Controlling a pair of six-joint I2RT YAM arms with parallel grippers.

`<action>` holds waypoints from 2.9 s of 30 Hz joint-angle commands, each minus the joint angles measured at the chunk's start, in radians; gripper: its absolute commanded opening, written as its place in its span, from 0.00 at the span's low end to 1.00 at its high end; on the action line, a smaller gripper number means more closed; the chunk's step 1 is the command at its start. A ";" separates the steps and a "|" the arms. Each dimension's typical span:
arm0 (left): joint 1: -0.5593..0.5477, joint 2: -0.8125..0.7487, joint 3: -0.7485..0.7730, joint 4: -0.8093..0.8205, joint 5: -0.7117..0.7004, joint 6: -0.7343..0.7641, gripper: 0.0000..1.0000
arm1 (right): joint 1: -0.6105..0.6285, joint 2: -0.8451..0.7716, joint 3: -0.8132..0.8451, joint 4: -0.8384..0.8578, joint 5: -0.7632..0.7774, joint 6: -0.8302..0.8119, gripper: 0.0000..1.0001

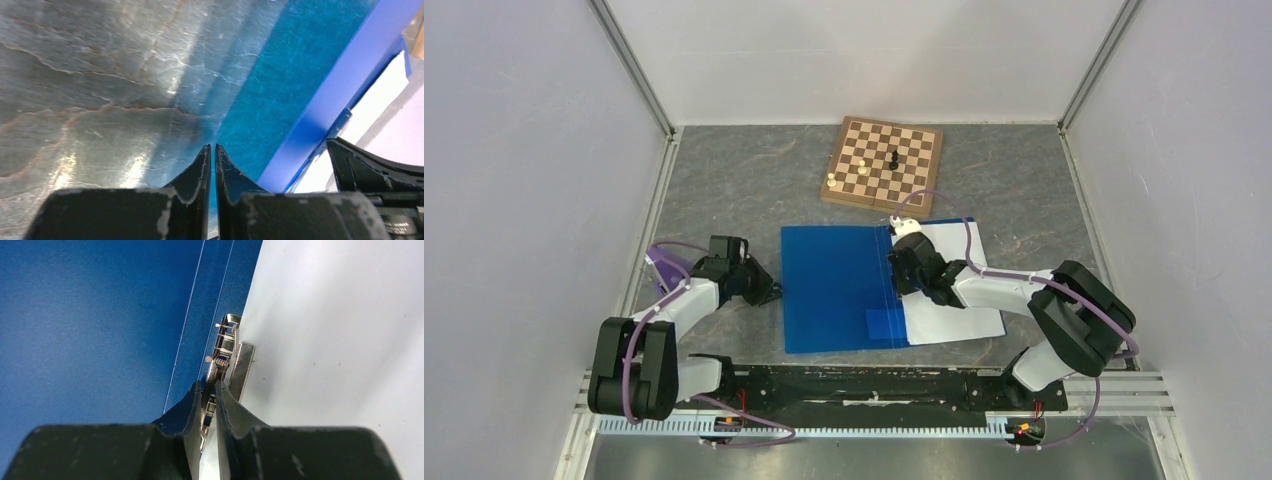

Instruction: Put the files into the folder

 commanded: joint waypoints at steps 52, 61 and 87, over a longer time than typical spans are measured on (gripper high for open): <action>-0.751 0.408 0.527 0.179 -0.211 -0.192 0.16 | -0.090 -0.605 0.174 -0.490 0.405 -0.022 0.91; -0.750 0.540 0.504 0.158 -0.262 -0.053 0.25 | -0.091 -0.543 0.108 -0.430 0.323 -0.022 0.93; -0.612 0.329 0.678 -0.278 -0.420 0.326 0.48 | -0.095 -0.419 0.148 -0.329 0.219 -0.029 0.95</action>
